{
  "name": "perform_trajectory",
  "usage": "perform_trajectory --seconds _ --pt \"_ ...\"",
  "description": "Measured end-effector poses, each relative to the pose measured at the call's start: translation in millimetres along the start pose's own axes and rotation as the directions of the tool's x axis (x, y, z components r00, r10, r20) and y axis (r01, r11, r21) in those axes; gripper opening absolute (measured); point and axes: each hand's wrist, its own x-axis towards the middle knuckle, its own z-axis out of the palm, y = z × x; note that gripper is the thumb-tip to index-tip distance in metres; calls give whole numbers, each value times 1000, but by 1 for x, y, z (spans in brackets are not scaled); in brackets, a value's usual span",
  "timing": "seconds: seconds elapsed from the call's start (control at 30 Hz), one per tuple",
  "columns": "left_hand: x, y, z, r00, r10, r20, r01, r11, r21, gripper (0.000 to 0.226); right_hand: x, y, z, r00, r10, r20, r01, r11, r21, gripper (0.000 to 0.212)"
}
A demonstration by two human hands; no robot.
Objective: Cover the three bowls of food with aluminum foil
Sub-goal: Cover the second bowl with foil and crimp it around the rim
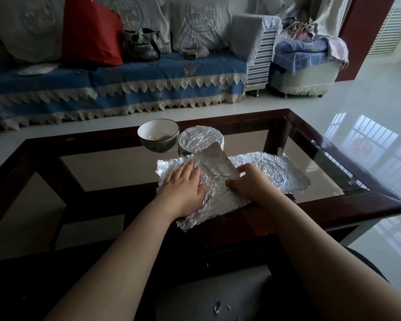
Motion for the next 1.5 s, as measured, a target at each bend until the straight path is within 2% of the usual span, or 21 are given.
perform_trajectory --seconds 0.07,0.1,0.13,0.17,0.2,0.23,0.27,0.3,0.37,0.43,0.5,0.63,1.07,1.2,1.4,1.5 --pt "0 0 1 1000 0 -4 0 1000 -1 65 -1 1 0 1000 -5 0 5 1000 -10 61" --pt "1 0 2 1000 0 -8 0 1000 -5 65 -3 0 -3 998 -44 -49 44 999 -1 62" --pt "1 -1 3 1000 3 -16 -3 1000 -8 64 -5 -1 -7 979 -127 -157 129 992 4 61" --pt "0 -1 4 1000 6 -29 -7 1000 -8 64 -7 -3 -11 918 -254 -306 259 965 -23 55" --pt "0 -1 5 999 10 -45 -11 1000 -10 64 -9 -7 -15 806 -397 -439 405 911 -79 45" --pt "1 0 6 998 12 -64 -13 1000 -15 64 -10 -13 -16 683 -526 -507 533 833 -146 38" --pt "1 0 7 997 10 -82 -12 1000 -22 64 -11 -21 -14 596 -634 -492 631 749 -202 36" --pt "2 0 9 995 6 -98 -8 1000 -24 63 -11 -27 -8 559 -720 -411 700 676 -232 38" --pt "2 1 9 992 8 -122 -8 1000 -4 63 -8 -35 14 613 -780 -124 739 622 -258 43" --pt "2 0 8 993 24 -112 -23 1000 12 65 2 -32 35 703 -701 119 688 628 -365 50" --pt "1 0 7 996 13 -84 -16 999 -43 64 13 -27 44 783 -591 191 605 655 -452 52" --pt "2 -1 7 996 -1 -88 -9 993 -115 60 22 -23 48 827 -530 188 550 693 -467 53" --pt "-2 -4 5 999 36 -39 -36 999 -23 67 18 -21 49 832 -516 202 546 699 -463 53" --pt "-6 -5 4 999 52 -14 -53 998 -43 65 10 -18 53 838 -517 173 534 715 -451 52" --pt "-5 -1 8 988 23 -155 -37 996 -86 58 8 -19 55 846 -532 36 516 801 -303 45" --pt "-6 -2 11 985 21 -173 -36 996 -84 61 8 -24 51 868 -496 -10 485 853 -194 40"
